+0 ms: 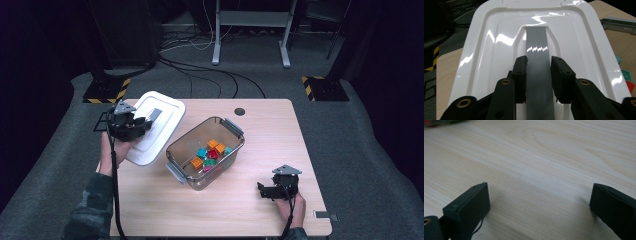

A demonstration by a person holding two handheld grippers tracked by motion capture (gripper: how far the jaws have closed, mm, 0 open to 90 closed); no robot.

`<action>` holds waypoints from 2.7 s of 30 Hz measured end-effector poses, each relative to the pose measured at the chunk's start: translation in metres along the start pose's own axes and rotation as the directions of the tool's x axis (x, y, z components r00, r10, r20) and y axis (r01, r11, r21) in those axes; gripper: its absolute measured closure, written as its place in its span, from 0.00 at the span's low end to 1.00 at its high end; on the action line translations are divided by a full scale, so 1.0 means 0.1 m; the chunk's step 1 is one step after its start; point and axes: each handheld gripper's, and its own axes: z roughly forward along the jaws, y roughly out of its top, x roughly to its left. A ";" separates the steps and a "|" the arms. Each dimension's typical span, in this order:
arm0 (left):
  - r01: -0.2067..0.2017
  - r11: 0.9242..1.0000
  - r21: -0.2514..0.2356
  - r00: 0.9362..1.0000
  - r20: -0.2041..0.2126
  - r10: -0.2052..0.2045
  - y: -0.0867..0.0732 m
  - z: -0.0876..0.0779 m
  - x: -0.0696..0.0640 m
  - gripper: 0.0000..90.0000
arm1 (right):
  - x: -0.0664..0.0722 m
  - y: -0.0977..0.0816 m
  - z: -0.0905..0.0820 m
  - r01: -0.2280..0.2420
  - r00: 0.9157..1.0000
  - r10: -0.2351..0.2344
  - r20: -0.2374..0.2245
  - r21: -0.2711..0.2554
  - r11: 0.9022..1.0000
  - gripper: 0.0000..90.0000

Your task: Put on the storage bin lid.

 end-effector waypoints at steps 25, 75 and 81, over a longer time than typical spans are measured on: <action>-0.100 0.995 0.011 0.984 0.149 0.097 0.23 0.23 -0.51 0.74 | 0.00 0.00 0.00 -0.002 1.000 0.002 0.002 0.002 1.000 0.02; -0.229 0.962 0.149 0.930 0.326 0.171 0.19 0.88 -1.28 0.74 | 0.00 0.00 0.00 -0.003 1.000 0.003 0.002 0.001 1.000 0.02; -0.223 0.963 0.153 0.932 0.324 0.164 0.18 0.90 -1.31 0.74 | 0.00 0.00 0.00 -0.003 1.000 0.003 0.003 0.001 1.000 0.02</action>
